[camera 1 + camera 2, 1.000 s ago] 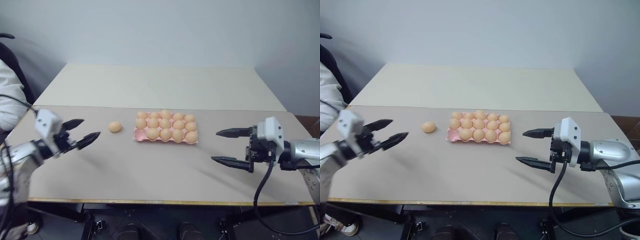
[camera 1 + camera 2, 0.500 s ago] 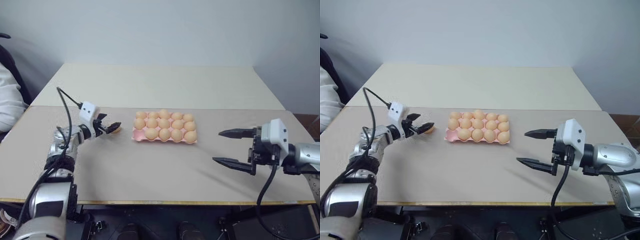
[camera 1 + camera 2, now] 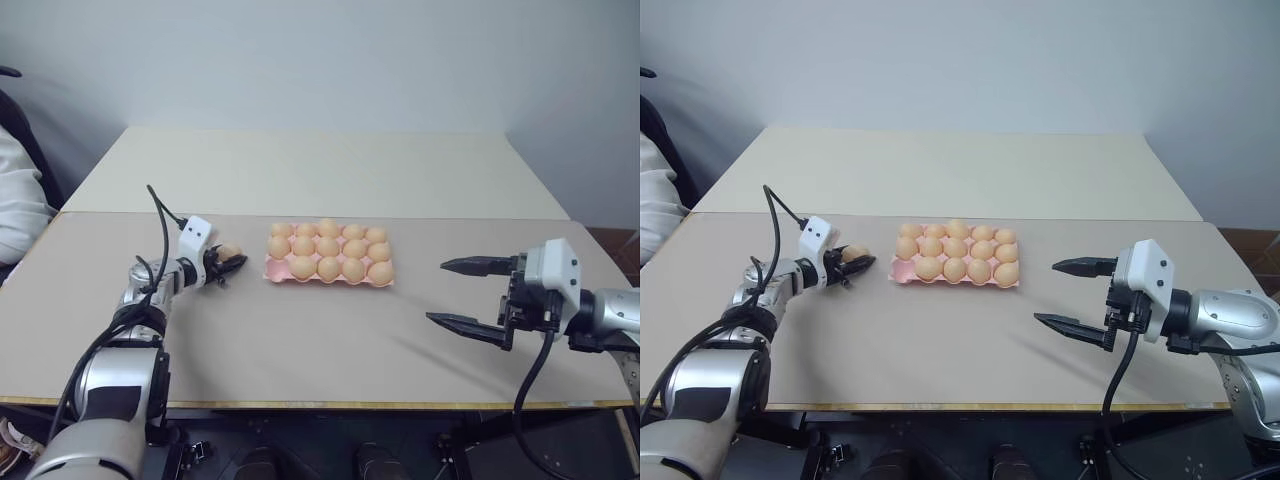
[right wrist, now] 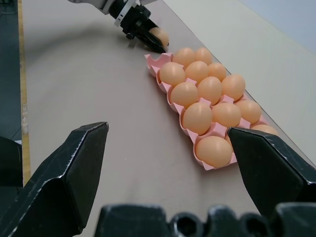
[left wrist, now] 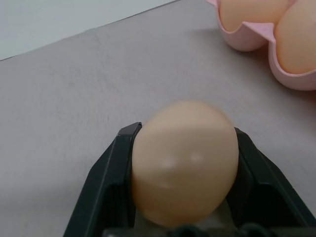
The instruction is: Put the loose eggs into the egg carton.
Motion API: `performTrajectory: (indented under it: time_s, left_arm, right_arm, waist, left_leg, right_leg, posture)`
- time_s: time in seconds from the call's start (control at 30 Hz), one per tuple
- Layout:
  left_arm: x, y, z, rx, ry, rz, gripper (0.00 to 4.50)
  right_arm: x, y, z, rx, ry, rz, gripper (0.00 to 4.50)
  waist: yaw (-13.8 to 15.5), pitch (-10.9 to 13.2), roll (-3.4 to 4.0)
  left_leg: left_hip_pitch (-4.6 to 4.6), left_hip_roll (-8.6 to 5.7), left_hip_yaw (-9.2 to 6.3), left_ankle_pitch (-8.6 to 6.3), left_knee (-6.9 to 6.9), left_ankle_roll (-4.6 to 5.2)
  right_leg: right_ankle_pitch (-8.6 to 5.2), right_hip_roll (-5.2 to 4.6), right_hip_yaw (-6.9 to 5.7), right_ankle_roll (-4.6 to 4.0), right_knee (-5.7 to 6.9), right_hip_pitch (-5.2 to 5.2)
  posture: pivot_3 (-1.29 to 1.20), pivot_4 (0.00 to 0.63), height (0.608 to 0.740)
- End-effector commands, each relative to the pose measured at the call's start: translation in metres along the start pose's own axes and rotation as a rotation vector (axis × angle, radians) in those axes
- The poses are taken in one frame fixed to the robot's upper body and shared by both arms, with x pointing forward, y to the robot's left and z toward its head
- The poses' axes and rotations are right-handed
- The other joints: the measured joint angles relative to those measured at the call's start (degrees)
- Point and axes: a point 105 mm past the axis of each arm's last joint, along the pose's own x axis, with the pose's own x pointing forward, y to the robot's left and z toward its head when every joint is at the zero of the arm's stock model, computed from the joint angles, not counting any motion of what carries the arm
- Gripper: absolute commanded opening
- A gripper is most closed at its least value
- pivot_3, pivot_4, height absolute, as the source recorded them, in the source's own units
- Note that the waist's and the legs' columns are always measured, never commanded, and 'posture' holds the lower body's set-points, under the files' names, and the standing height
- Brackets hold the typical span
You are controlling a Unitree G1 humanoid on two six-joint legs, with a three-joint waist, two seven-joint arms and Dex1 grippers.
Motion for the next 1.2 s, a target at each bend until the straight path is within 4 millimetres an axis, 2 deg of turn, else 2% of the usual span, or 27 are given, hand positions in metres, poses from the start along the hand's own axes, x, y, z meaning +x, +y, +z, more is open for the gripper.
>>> performTrajectory:
  time_s: [0.03, 0.13, 0.23, 0.4, 0.5, 0.53, 0.57, 0.73, 0.77, 0.87, 0.9, 1.03, 1.1, 1.13, 1.2]
  left_arm:
    - [-0.009, 0.000, 0.047, 0.063, -0.163, -0.066, 1.98]
    - [-0.009, -0.016, 0.067, 0.090, -0.238, -0.162, 1.98]
    - [-0.006, -0.038, 0.073, 0.126, -0.263, -0.241, 1.98]
    - [0.004, -0.070, 0.056, 0.111, -0.214, -0.361, 1.98]
    - [0.006, -0.078, 0.050, 0.081, -0.197, -0.395, 1.98]
    - [0.006, -0.079, 0.049, 0.076, -0.195, -0.397, 2.67]
    - [0.006, -0.079, 0.048, 0.065, -0.187, -0.396, 2.88]
    - [0.000, -0.074, 0.054, 0.081, -0.201, -0.381, 4.48]
    - [-0.004, -0.072, 0.057, 0.087, -0.211, -0.376, 4.48]
    - [-0.020, -0.069, 0.067, 0.121, -0.243, -0.381, 4.48]
    - [-0.030, -0.067, 0.071, 0.128, -0.256, -0.382, 4.48]
    - [-0.087, -0.059, 0.081, 0.140, -0.278, -0.360, 4.48]
    - [-0.115, -0.060, 0.082, 0.124, -0.266, -0.355, 4.48]
    - [-0.122, -0.061, 0.082, 0.120, -0.260, -0.353, 4.48]
    - [-0.148, -0.061, 0.074, 0.125, -0.206, -0.310, 4.48]
  right_arm:
    - [-0.003, -0.002, 0.011, -0.037, -0.032, -0.011, 4.50]
    - [-0.001, -0.002, 0.009, -0.036, -0.034, -0.002, 4.50]
    - [0.002, -0.003, 0.010, -0.039, -0.040, 0.007, 4.50]
    - [0.003, -0.005, 0.010, -0.042, -0.041, 0.008, 4.50]
    - [0.002, -0.005, 0.010, -0.042, -0.039, 0.001, 4.50]
    - [0.002, -0.004, 0.010, -0.042, -0.039, -0.001, 4.50]
    - [0.001, -0.004, 0.010, -0.042, -0.039, -0.003, 4.50]
    - [-0.001, -0.003, 0.011, -0.042, -0.038, -0.012, 4.50]
    - [-0.001, -0.003, 0.011, -0.042, -0.039, -0.014, 4.50]
    - [-0.002, -0.001, 0.012, -0.042, -0.042, -0.014, 4.50]
    - [-0.002, -0.001, 0.012, -0.041, -0.043, -0.015, 4.50]
    - [-0.002, 0.001, 0.011, -0.034, -0.044, -0.014, 4.50]
    - [-0.002, 0.002, 0.010, -0.029, -0.044, -0.013, 4.50]
    - [-0.003, 0.003, 0.010, -0.028, -0.045, -0.012, 4.50]
    - [-0.002, 0.003, 0.008, -0.017, -0.043, -0.007, 4.50]
  waist:
    - [0.02, 0.00, 0.00]
    - [0.07, 0.00, 0.00]
    - [0.06, 0.00, 0.01]
    - [0.03, 0.00, 0.01]
    - [-0.11, 0.00, 0.00]
    - [-0.10, 0.00, 0.00]
    - [-0.07, 0.00, 0.01]
    - [-0.04, 0.00, 0.01]
    - [-0.11, 0.00, 0.01]
    - [-0.32, 0.00, 0.01]
    - [-0.30, 0.00, 0.01]
    - [-0.88, 0.00, 0.01]
    - [-0.96, 0.00, 0.01]
    - [-0.90, 0.00, 0.02]
    - [-0.67, 0.00, 0.02]
  left_leg:
    - [0.00, 0.00, 0.00, 0.00, 0.00, 0.00]
    - [-0.01, 0.00, -0.01, 0.01, 0.01, -0.01]
    - [0.00, 0.00, -0.02, 0.01, 0.03, -0.01]
    - [0.04, 0.00, -0.02, 0.01, 0.04, -0.01]
    - [0.03, 0.00, -0.02, 0.01, 0.05, -0.01]
    - [0.02, 0.00, -0.02, 0.01, 0.05, -0.01]
    - [0.02, 0.00, -0.03, 0.01, 0.05, 0.00]
    - [0.03, 0.00, -0.04, 0.01, 0.06, 0.00]
    - [0.03, 0.00, -0.04, 0.01, 0.06, 0.00]
    - [0.03, 0.00, -0.04, 0.01, 0.05, 0.00]
    - [0.03, 0.01, -0.04, 0.01, 0.05, 0.00]
    - [0.03, 0.04, -0.04, 0.01, 0.02, 0.00]
    - [0.03, 0.06, -0.04, 0.01, 0.02, 0.00]
    - [0.04, 0.07, -0.04, 0.01, 0.02, 0.00]
    - [0.11, 0.06, -0.02, 0.01, 0.04, -0.01]
  right_leg:
    - [0.00, 0.00, 0.00, 0.00, 0.00, 0.00]
    - [0.00, -0.01, -0.01, 0.00, 0.00, 0.01]
    - [0.00, -0.01, 0.00, 0.00, 0.01, 0.04]
    - [0.00, 0.00, 0.01, 0.00, 0.05, 0.05]
    - [0.00, 0.00, 0.02, 0.00, 0.04, 0.03]
    - [0.00, 0.00, 0.02, 0.00, 0.05, 0.02]
    - [0.00, 0.00, 0.02, 0.00, 0.05, 0.02]
    - [0.00, 0.00, 0.02, 0.00, 0.04, 0.05]
    - [0.00, 0.00, 0.02, 0.00, 0.04, 0.04]
    - [0.00, 0.00, 0.03, 0.00, 0.06, 0.01]
    - [0.00, 0.00, 0.03, 0.00, 0.06, 0.01]
    - [0.00, 0.01, 0.04, 0.00, 0.08, -0.03]
    - [0.00, 0.01, 0.04, 0.00, 0.08, -0.03]
    - [-0.01, 0.00, 0.03, 0.01, 0.09, -0.01]
    - [-0.01, -0.02, 0.03, 0.01, 0.09, 0.06]
  posture:
    - [0.00, 0.150, 0.740]
    - [0.00, 0.150, 0.740]
    - [0.00, 0.150, 0.740]
    - [0.00, 0.150, 0.740]
    - [0.00, 0.150, 0.740]
    - [0.00, 0.150, 0.740]
    - [0.00, 0.150, 0.740]
    - [0.00, 0.150, 0.740]
    - [0.00, 0.150, 0.740]
    - [0.00, 0.150, 0.740]
    - [0.00, 0.150, 0.740]
    - [0.00, 0.150, 0.740]
    - [0.00, 0.150, 0.740]
    - [0.00, 0.150, 0.740]
    - [0.00, 0.150, 0.740]
